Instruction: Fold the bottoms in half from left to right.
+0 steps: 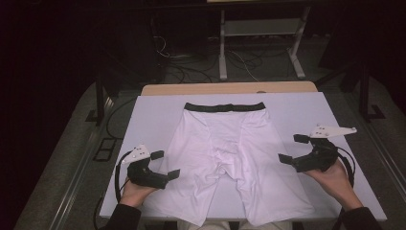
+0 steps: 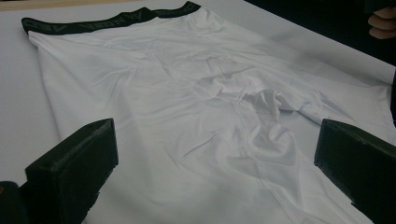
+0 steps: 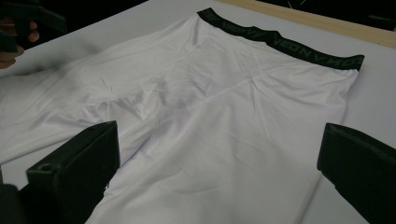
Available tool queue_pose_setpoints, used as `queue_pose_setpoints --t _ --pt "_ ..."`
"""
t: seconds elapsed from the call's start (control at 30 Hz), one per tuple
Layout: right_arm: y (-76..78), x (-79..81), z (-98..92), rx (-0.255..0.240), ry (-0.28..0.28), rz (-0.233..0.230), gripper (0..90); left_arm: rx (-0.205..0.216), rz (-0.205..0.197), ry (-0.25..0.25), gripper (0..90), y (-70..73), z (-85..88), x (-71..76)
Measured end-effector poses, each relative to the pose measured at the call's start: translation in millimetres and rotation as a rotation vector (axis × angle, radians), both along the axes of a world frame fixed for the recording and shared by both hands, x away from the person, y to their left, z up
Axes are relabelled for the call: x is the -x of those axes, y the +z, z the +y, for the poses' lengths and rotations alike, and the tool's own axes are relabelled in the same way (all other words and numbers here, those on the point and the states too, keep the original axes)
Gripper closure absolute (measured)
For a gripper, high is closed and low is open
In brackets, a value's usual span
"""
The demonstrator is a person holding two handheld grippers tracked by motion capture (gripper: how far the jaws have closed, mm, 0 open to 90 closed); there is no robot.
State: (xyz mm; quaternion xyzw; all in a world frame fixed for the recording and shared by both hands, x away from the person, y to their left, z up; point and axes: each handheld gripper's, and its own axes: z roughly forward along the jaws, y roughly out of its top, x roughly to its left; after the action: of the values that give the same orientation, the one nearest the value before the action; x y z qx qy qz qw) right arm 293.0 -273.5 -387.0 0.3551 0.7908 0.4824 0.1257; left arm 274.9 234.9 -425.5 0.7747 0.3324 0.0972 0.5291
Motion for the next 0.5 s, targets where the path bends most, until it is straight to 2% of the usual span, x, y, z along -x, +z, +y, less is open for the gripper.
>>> queue_pose_setpoints --t 0.23,0.5 --pt "4.0 -7.8 9.2 0.018 0.024 0.001 0.0 0.001 0.000 -0.002 0.0 -0.2 0.0 0.0" --pt "7.6 -24.3 19.1 0.050 0.046 0.013 0.0 -0.003 -0.004 -0.004 0.0 -0.2 -0.5 0.0"
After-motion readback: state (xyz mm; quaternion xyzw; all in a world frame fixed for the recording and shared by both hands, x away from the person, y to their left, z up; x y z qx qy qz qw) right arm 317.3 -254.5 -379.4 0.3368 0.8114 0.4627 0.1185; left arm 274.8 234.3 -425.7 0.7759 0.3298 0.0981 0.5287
